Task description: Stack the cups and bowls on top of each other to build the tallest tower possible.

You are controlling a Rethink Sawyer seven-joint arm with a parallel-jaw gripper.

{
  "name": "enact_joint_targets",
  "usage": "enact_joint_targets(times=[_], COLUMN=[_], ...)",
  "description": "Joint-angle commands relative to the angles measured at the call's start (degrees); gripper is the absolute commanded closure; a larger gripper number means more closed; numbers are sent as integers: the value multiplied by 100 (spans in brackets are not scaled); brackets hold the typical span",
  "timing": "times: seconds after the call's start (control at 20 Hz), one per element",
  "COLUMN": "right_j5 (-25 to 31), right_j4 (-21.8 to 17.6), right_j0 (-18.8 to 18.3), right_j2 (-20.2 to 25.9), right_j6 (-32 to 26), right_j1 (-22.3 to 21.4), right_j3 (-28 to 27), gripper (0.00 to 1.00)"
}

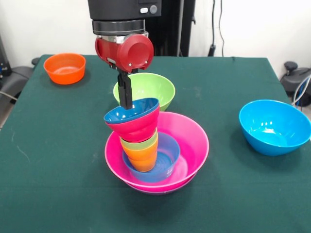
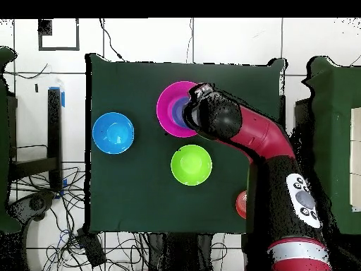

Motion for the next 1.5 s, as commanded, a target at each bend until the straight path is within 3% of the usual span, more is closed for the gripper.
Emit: enact_joint_targets(times=[0.05,0.4,1.5], right_j5=[-231,-438,-714], right_j4=[-163,-108,-167], right_j0=[-47,-125,25], right_j2=[703,910,819], right_j6=[-5,89,290], right_j1=[464,579,825], right_j3=[692,758,505], gripper=[100,100,100])
